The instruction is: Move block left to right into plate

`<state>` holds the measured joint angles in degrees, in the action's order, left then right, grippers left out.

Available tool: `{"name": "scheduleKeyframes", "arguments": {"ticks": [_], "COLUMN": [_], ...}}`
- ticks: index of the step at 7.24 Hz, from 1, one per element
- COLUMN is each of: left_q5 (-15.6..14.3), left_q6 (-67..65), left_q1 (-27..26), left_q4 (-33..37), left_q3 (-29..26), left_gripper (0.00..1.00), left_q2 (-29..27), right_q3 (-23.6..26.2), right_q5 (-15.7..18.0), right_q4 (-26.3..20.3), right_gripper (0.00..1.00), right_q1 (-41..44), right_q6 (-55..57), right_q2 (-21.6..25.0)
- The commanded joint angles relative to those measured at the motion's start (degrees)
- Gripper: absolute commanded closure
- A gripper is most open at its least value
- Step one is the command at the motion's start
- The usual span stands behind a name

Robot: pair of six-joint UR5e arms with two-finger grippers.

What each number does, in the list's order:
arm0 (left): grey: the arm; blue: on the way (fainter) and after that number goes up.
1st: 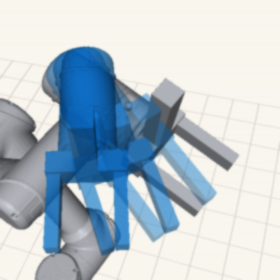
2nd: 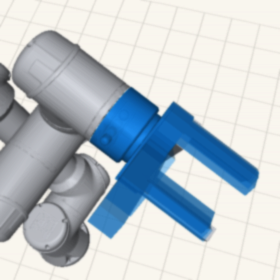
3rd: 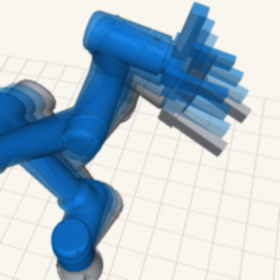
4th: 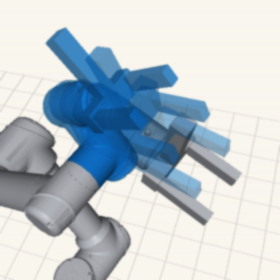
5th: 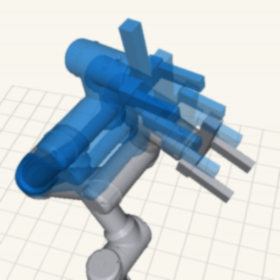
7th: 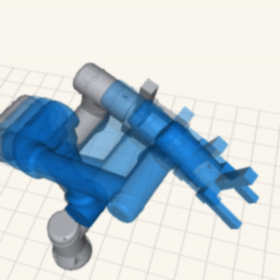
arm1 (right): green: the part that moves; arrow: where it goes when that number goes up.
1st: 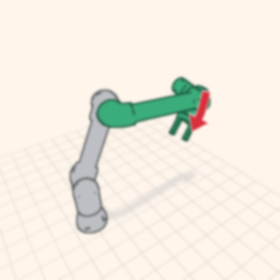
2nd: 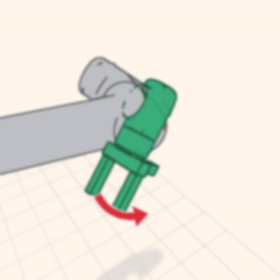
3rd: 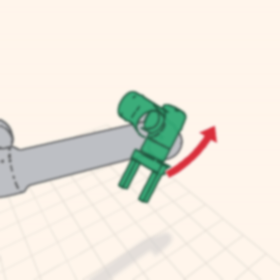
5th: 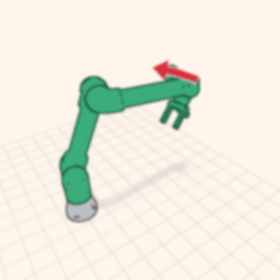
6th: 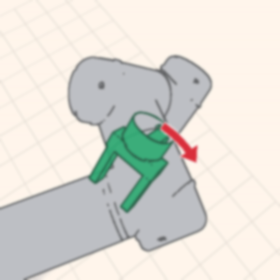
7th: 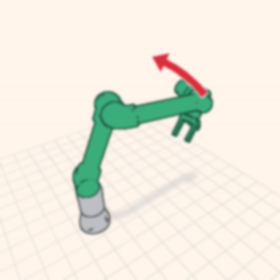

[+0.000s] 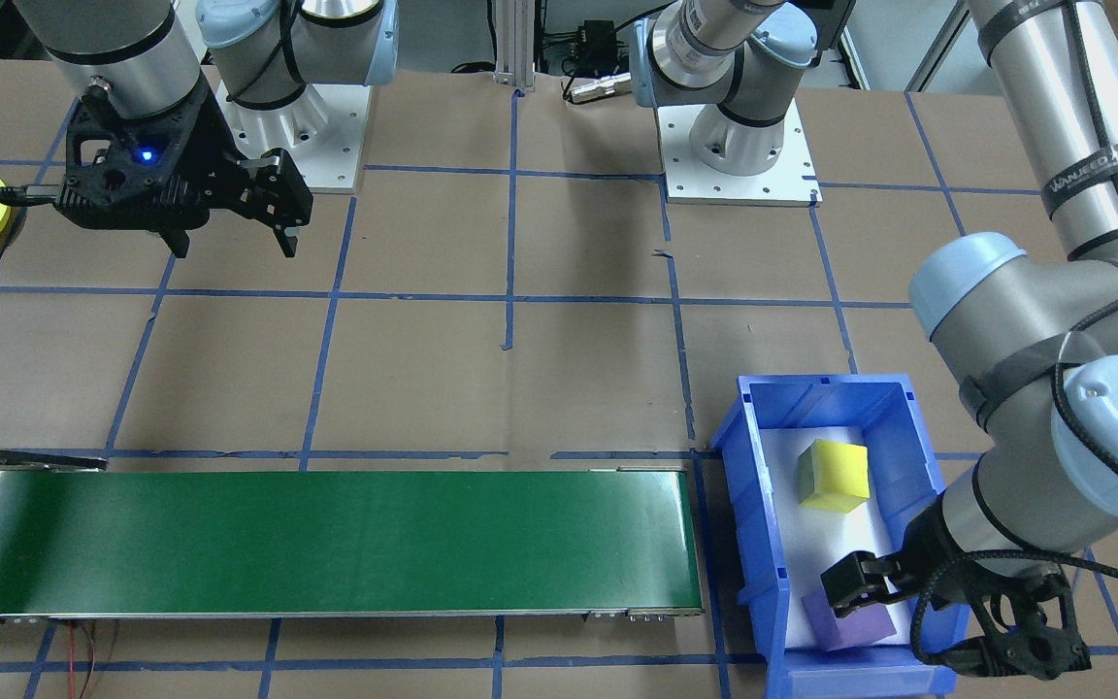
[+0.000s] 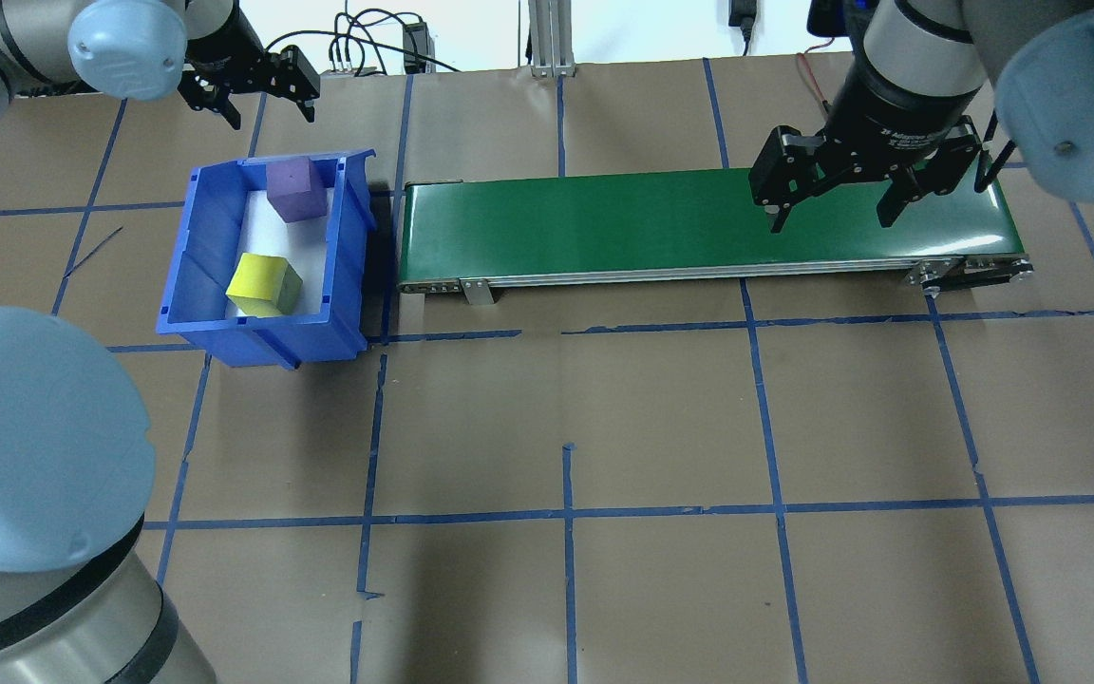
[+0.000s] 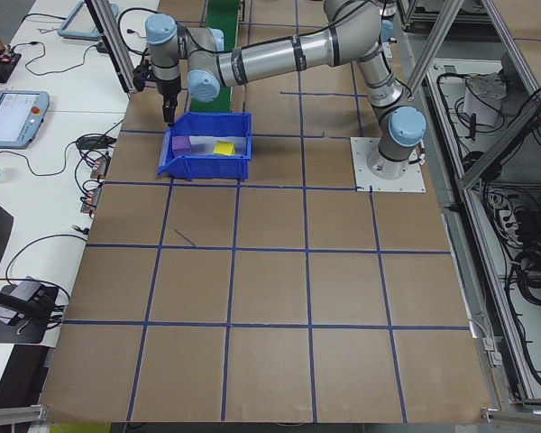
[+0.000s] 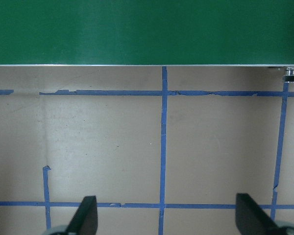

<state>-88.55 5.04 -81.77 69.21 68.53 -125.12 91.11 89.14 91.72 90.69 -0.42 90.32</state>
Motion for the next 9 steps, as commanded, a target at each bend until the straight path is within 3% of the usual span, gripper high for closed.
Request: {"name": "scheduleKeyframes", "arguments": {"ticks": [1, 6, 7, 8, 9], "left_q5": [0.3, -0.2, -0.2, -0.2, -0.3], "left_q6": [-0.2, -0.2, -0.2, -0.2, -0.2], "left_q1": [0.6, 0.9, 0.9, 0.9, 0.9], "left_q4": [-2.8, -4.3, -5.6, -6.3, -6.3], "left_q3": [1.3, 1.5, 2.0, 2.2, 2.9], "left_gripper": [0.00, 0.00, 0.14, 0.41, 0.54], "left_q2": [-3.8, -8.7, -8.8, -8.8, -8.4], "right_q3": [0.0, 0.0, -0.1, -0.1, -0.1], "right_q5": [0.0, 0.1, 0.1, 0.1, 0.1], "right_q4": [1.5, 2.4, 2.4, 2.3, 2.3], "right_gripper": [0.00, 0.00, 0.00, 0.00, 0.00], "right_q1": [0.0, 0.0, 0.0, -0.1, -0.1], "right_q6": [0.0, 0.0, 0.0, 0.0, 0.0], "right_q2": [-0.3, -0.4, -0.4, -0.4, -0.4]}}
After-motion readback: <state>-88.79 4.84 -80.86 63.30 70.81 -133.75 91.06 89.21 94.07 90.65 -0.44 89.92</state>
